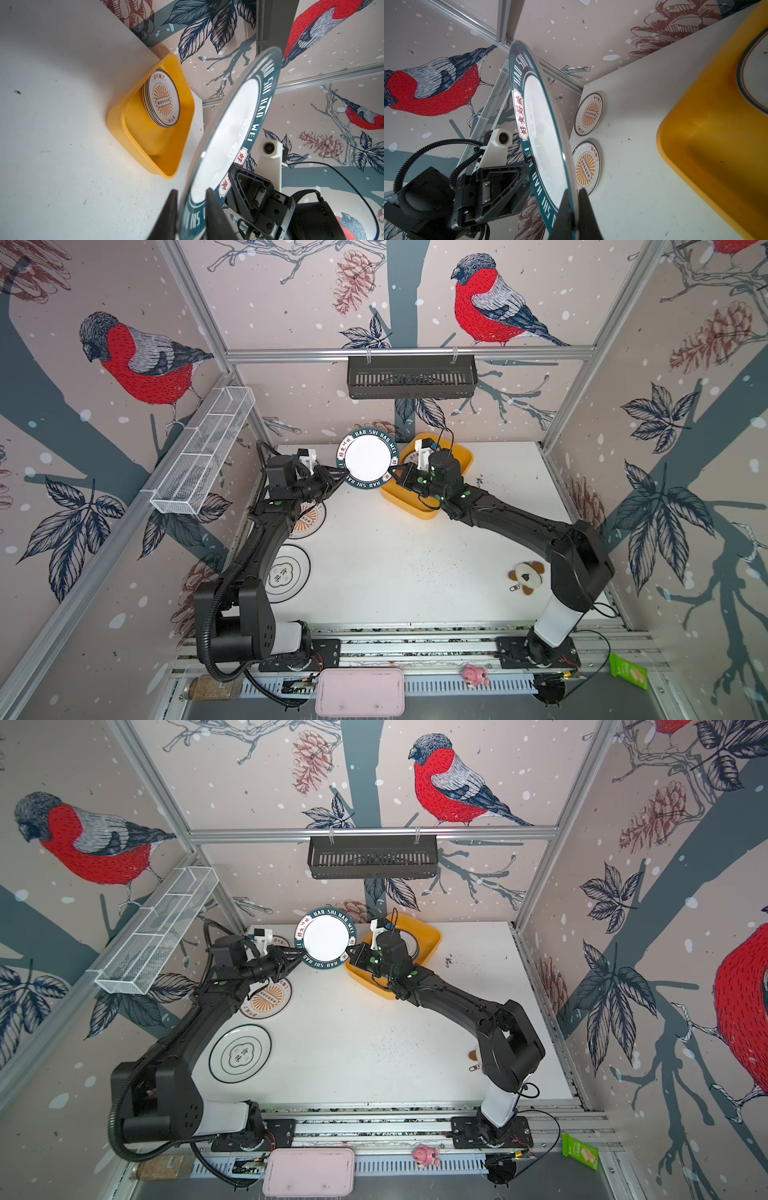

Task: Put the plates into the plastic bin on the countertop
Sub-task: 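Lower the green-rimmed plate into the bin with the right gripper while the left arm withdraws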

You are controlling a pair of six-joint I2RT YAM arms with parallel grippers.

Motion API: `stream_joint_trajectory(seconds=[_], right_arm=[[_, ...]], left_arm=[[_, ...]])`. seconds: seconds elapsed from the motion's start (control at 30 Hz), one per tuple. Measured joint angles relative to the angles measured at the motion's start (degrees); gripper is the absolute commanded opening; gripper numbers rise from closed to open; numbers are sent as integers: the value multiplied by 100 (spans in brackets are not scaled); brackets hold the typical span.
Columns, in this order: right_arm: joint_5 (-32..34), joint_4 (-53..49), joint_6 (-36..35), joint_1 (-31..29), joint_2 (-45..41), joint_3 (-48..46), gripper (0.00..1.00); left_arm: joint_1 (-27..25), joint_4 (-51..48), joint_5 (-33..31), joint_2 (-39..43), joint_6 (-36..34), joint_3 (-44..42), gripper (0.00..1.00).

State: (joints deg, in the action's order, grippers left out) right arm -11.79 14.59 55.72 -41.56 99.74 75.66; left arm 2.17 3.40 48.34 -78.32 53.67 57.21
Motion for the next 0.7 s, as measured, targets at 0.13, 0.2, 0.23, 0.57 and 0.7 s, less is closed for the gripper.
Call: stream_joint_trajectory(seconds=[0.13, 0.2, 0.23, 0.57, 0.7], right_arm=[[44, -212, -24, 24, -46, -24, 2], [42, -302, -24, 79, -66, -35, 2], [52, -374, -26, 120, -76, -37, 2], [109, -745, -24, 765, -205, -225, 2], [105, -938, -22, 1141, -210, -317, 2]], left_arm=[[7, -55, -4, 31, -72, 26, 61], [15, -85, -31, 31, -125, 70, 67], [20, -107, -50, 39, -164, 92, 71], [20, -413, -278, 127, -614, 256, 87], [20, -466, -424, 125, -713, 267, 90]])
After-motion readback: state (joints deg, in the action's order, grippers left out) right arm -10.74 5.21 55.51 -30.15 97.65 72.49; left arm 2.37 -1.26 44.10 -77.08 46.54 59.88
